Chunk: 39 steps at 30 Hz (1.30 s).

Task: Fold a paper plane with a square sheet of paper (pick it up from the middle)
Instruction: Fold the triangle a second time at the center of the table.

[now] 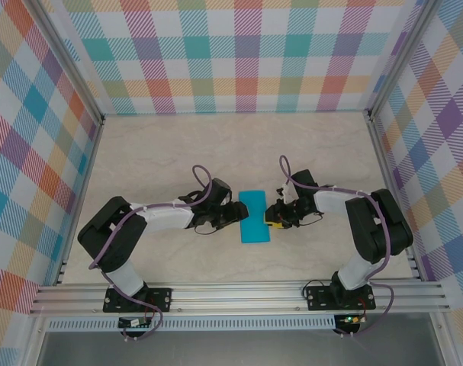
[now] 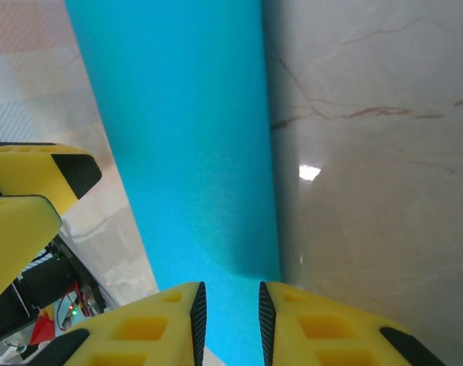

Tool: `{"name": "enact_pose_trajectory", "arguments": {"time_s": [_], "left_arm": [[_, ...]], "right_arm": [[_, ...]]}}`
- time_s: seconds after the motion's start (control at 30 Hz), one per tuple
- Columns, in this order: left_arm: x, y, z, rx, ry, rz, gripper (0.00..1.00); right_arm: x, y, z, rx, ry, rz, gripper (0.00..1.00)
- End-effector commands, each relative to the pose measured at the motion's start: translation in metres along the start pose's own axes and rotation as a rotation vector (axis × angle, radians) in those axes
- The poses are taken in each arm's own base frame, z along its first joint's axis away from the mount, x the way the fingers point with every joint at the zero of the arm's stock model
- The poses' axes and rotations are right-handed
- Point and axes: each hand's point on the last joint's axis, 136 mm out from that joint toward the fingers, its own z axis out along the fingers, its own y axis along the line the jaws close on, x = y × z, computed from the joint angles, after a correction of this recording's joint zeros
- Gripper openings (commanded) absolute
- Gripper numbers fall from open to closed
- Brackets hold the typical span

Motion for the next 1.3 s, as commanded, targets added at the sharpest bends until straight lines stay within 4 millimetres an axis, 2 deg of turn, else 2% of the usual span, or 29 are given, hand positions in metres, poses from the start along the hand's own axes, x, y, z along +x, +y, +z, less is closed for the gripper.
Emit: {"name": "enact_pose_trajectory", "arguments": {"time_s": [0.0, 0.47, 0.73, 0.9, 1.27], "left_arm": [[0.002, -0.018, 0.004, 0.046, 0.013, 0.015, 0.63], [0.005, -0.019, 0.010, 0.058, 0.035, 0.018, 0.63], [0.005, -0.021, 0.010, 0.063, 0.037, 0.021, 0.63], [0.004, -0.023, 0.010, 0.068, 0.039, 0.023, 0.63], [0.004, -0.026, 0.016, 0.081, 0.054, 0.025, 0.62]], "right_arm": [[0.004, -0.007, 0.004, 0.017, 0.007, 0.007, 0.27], [0.007, -0.015, 0.006, 0.039, 0.010, 0.017, 0.20], [0.000, 0.005, -0.011, 0.016, -0.049, -0.024, 0.23], [-0.001, 0.017, -0.007, -0.062, -0.027, -0.024, 0.21], [0.003, -0.009, 0.009, -0.007, 0.008, 0.017, 0.20]]}}
